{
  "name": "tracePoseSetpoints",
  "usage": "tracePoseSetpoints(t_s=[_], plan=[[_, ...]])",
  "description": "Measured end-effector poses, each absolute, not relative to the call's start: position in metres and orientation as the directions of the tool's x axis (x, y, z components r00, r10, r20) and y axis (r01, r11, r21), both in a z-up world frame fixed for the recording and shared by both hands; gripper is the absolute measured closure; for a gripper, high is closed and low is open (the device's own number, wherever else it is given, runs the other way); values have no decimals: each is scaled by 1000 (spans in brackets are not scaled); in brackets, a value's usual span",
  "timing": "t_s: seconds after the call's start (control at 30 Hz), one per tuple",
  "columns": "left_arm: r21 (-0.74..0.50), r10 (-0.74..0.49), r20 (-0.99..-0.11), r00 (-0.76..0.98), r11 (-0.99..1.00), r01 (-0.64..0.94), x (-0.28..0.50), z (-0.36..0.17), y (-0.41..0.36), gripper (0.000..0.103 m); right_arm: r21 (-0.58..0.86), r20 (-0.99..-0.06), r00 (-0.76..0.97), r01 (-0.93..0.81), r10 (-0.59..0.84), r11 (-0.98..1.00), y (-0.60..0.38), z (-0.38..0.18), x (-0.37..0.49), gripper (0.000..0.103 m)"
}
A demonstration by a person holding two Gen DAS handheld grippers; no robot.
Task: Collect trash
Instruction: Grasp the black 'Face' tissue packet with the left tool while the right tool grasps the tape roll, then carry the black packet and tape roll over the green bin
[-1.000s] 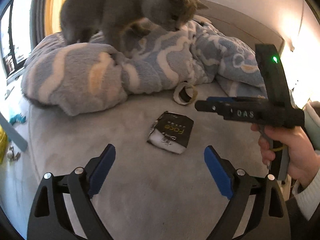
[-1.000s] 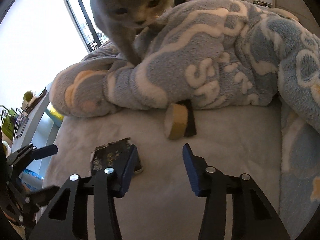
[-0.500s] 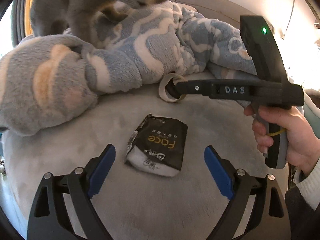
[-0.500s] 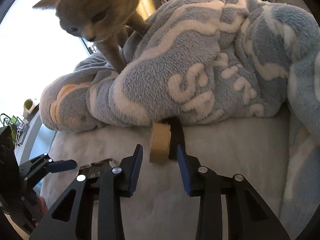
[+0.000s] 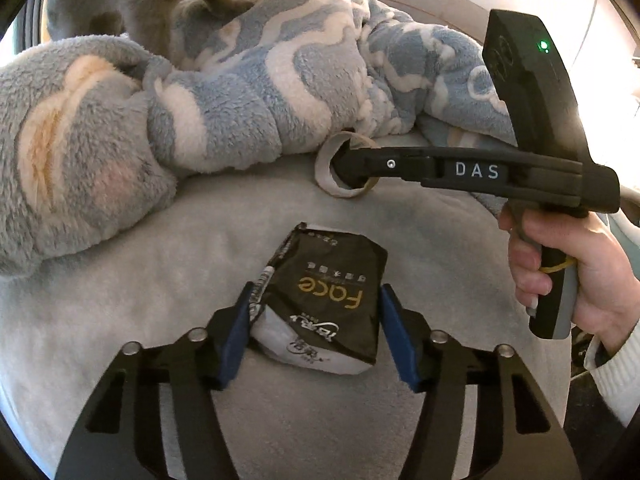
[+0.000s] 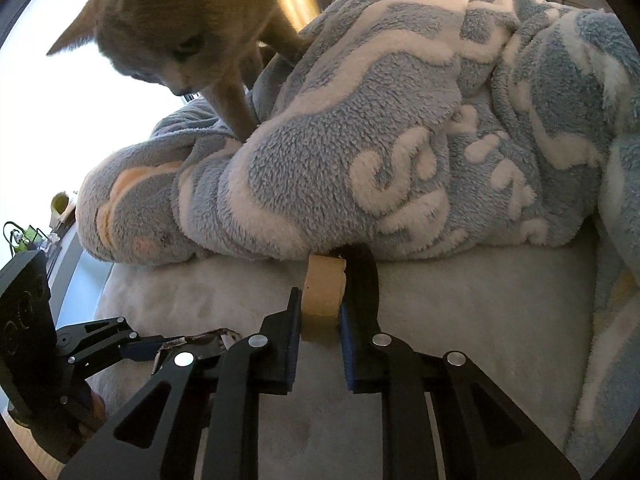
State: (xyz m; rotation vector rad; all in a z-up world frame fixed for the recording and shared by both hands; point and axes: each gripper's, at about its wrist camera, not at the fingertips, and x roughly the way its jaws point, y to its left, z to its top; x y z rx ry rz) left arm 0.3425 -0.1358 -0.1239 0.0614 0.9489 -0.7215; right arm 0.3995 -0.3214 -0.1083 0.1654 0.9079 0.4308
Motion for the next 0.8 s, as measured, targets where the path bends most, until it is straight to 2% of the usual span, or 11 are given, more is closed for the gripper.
tracePoseSetpoints(t_s=[0.8], plan=[[-194,-433,-740,515,871,452,268,-81,-77,43,308,-693,569,-323,444,895,-276,-76,329,85]])
